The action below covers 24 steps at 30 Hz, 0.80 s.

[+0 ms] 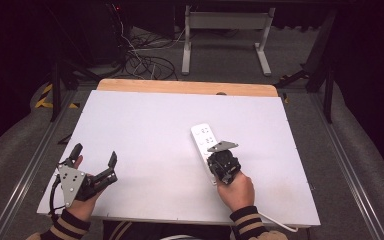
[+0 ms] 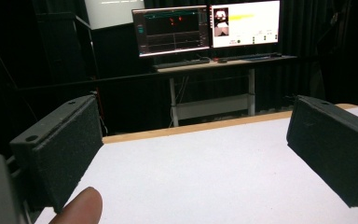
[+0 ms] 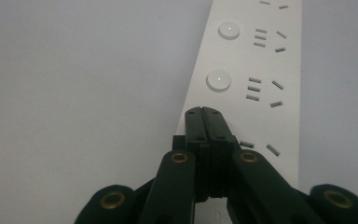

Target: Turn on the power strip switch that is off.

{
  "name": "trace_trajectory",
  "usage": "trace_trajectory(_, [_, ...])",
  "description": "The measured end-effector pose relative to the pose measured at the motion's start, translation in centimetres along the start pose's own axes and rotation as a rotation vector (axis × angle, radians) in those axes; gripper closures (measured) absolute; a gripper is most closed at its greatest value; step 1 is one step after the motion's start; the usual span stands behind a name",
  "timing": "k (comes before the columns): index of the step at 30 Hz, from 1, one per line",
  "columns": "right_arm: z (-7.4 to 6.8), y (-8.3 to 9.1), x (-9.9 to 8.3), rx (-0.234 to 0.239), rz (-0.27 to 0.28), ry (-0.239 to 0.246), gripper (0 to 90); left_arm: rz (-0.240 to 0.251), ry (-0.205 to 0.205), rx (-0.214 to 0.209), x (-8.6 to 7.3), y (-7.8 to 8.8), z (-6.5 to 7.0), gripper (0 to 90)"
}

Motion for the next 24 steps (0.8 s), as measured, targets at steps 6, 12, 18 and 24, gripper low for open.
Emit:
trace_trajectory(6, [0.0,0.0,0.0,0.000,-0.001,0.000,90.0,0.000,0.000,0.000,0.0,0.0,0.0,3.8])
trace_trajectory(12, [0.5,0.7,-0.1,0.022,0.018,-0.019,90.0,0.002,0.003,-0.007,0.1,-0.1,0.0,3.8])
trace_trajectory(18, [0.6,3.0,0.5,0.013,0.131,-0.002,90.0,0.002,0.006,-0.007,0.1,-0.2,-0.1,3.8])
trace_trajectory(24, [1.3,4.1,0.6,0.015,0.146,-0.021,90.0,0.002,0.005,-0.012,0.1,-0.3,0.0,3.8])
Point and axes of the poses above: each handheld gripper's, and its own axes: y roughly backward along the jaws, x roughly out of its top, z roughly to its right, the point moved 2 cm from there along -y, roughly forward along the jaws, and after that the axes turned 1 degree about z, right-handed, at the moved point
